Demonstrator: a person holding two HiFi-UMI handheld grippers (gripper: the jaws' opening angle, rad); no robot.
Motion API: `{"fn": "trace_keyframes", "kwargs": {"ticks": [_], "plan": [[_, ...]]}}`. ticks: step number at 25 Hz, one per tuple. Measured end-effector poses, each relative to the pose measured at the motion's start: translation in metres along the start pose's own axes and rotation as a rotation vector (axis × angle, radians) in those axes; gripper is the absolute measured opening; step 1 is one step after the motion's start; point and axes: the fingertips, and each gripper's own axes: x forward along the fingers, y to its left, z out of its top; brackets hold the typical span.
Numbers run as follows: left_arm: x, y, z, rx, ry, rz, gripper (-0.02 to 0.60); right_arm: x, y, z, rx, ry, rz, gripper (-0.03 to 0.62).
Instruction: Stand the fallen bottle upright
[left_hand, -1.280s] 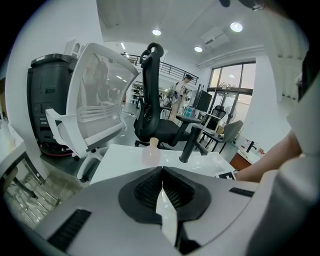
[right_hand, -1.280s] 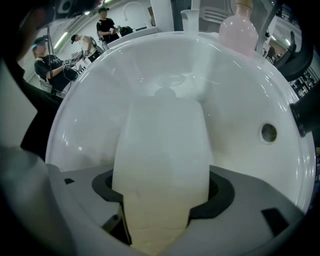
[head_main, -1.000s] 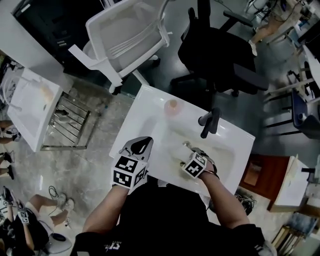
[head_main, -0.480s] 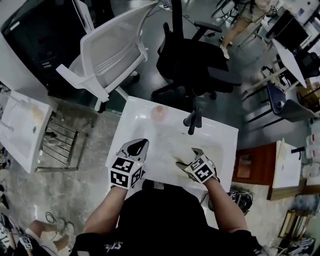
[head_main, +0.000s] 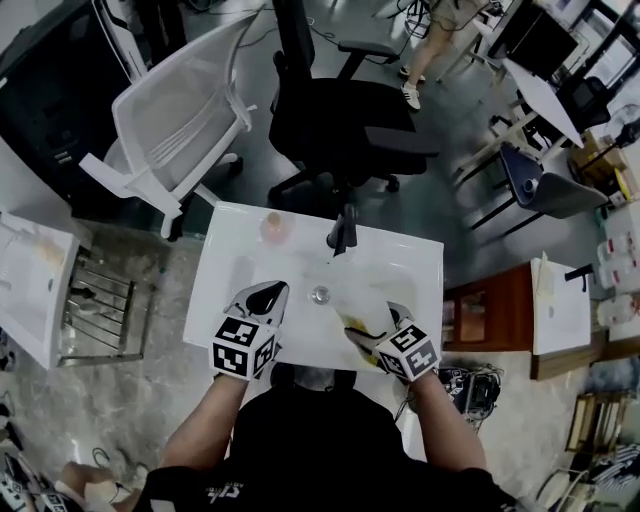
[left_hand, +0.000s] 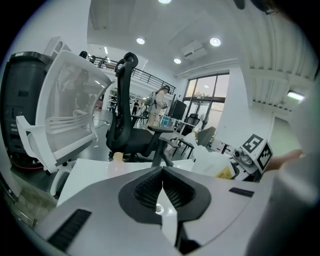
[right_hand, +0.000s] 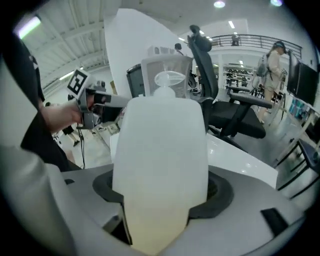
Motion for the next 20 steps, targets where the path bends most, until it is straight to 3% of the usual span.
{"fn": "trace_keyframes", "kwargs": {"ticks": [3,7,10,20], "plan": [[0.021,-0.029,0.003,0.024,0.019,-0.019,0.015,-0.032,-0.027,-0.014,0.081,-0.063,-0.021,0.344],[0.048,-0.07,0.009,0.051,0.032,-0.032,0.015,-0.073,-0.079,-0.041,0.113,-0.109,-0.1,0.344],[0.068,-0.102,0.01,0.024,0.04,-0.043,0.015,-0.099,-0.119,-0.066,0.128,-0.121,-0.146,0.344],[0.108,-0.176,0.016,0.03,0.062,-0.01,0.015,-0.138,-0.2,-0.099,0.162,-0.207,-0.143,0.344]]}}
